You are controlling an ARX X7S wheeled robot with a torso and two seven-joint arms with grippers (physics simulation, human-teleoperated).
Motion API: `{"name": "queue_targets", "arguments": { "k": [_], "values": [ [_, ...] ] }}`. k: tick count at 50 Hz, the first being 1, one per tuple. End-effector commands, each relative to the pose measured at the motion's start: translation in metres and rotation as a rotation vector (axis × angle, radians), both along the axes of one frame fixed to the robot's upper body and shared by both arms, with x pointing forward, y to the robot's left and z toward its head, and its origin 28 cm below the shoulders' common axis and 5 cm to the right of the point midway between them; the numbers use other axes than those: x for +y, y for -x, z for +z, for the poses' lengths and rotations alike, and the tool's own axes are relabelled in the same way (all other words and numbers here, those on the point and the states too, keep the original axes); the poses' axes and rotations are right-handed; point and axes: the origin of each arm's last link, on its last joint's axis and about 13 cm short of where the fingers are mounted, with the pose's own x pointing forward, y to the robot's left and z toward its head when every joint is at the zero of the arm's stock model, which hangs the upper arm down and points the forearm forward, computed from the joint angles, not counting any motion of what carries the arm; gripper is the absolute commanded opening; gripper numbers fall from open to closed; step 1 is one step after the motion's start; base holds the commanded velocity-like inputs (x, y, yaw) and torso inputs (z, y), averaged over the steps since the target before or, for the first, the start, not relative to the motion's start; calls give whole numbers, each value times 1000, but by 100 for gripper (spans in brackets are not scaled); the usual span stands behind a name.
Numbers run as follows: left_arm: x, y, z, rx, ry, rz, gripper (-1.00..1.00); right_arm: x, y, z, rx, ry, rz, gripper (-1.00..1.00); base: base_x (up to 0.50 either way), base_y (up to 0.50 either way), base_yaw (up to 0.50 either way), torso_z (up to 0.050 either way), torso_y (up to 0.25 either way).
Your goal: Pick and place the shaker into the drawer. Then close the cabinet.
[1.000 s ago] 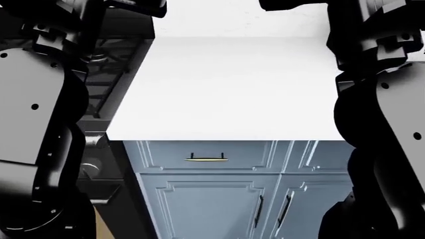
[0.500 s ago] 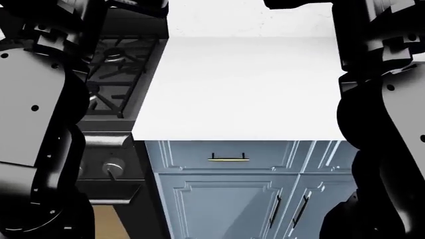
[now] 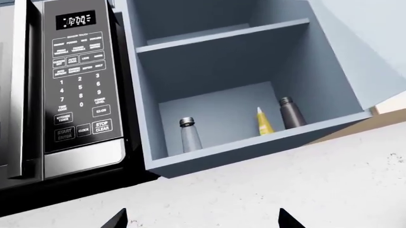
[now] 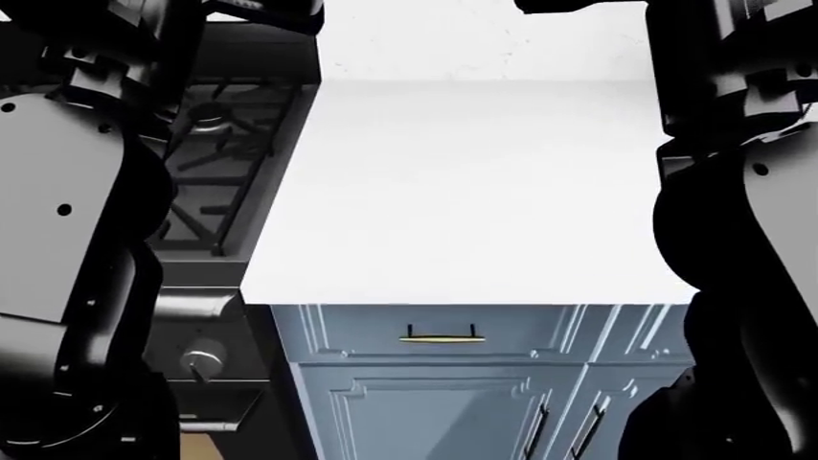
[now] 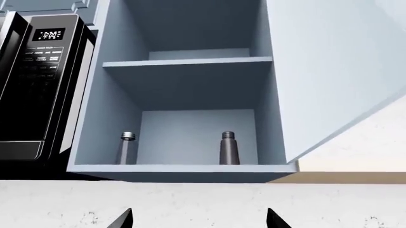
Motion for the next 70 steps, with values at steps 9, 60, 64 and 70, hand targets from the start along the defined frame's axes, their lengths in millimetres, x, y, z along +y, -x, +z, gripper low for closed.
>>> {"name": "queue_targets", "arguments": {
  "k": [9,60,64,70],
  "values": [
    [1,1,0,-3,5,2,100,0,2,1,-3,-1,0,100,76,0,0,0,0],
    [-16,-4,116,-26,80,-34,100,3,9,100,-66,-30,-86,100,96,0,0,0,0],
    [-19,-8,145,-19,67,-60,100,1,7,130,-53,-50,-63,100,0,0,0,0,0],
    [-20,-15,174,-21,69,-66,100,5,6,158,-25,-52,-24,100,0,0,0,0,0]
  ]
}}
